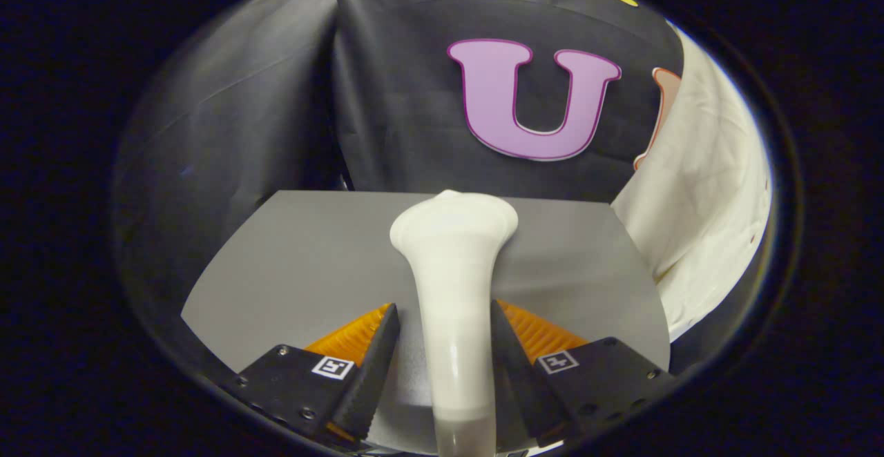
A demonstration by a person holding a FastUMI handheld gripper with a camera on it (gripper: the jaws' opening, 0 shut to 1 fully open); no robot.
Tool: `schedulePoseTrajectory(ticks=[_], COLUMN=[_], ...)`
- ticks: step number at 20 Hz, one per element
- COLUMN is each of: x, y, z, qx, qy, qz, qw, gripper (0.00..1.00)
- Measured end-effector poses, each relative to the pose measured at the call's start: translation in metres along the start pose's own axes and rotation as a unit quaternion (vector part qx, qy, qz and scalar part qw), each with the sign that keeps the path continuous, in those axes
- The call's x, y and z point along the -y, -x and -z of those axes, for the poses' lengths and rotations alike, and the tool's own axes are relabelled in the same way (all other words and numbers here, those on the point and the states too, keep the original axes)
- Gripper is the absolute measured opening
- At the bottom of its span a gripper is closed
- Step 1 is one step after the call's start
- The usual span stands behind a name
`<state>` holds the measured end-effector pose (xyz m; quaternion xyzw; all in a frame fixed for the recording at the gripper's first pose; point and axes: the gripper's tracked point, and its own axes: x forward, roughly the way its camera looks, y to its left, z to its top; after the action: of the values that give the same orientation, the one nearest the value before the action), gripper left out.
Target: Iron the clothes twice with a garment steamer, once on the left side and once on the right side.
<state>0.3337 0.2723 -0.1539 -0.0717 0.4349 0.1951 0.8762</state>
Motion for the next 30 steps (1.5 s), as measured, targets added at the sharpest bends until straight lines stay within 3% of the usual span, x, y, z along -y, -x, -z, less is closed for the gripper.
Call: schedulePoseTrajectory(ticks=[2, 5, 9, 12, 19, 22, 30], x=[-0.004, -0.006, 0.006, 0.016, 0.014, 0.021, 0.114], y=[-0.001, 0.005, 0.022, 0.044, 0.129, 0.181, 0.239], z=[-0.003, -0.002, -0.020, -0.036, -0.037, -0.055, -0.059], qx=[-0.001, 0.004, 0.058, 0.094, 0.164, 0.232, 0.278], qy=[-0.006, -0.121, -0.127, -0.142, -0.132, -0.145, -0.144], qz=[-0.024, -0.056, -0.023, -0.045, -0.044, -0.063, 0.023], qw=[1.000, 0.991, 0.990, 0.984, 0.977, 0.960, 0.949], gripper=[0.72, 0.56, 0.40, 0.38, 0.34, 0.33, 0.32])
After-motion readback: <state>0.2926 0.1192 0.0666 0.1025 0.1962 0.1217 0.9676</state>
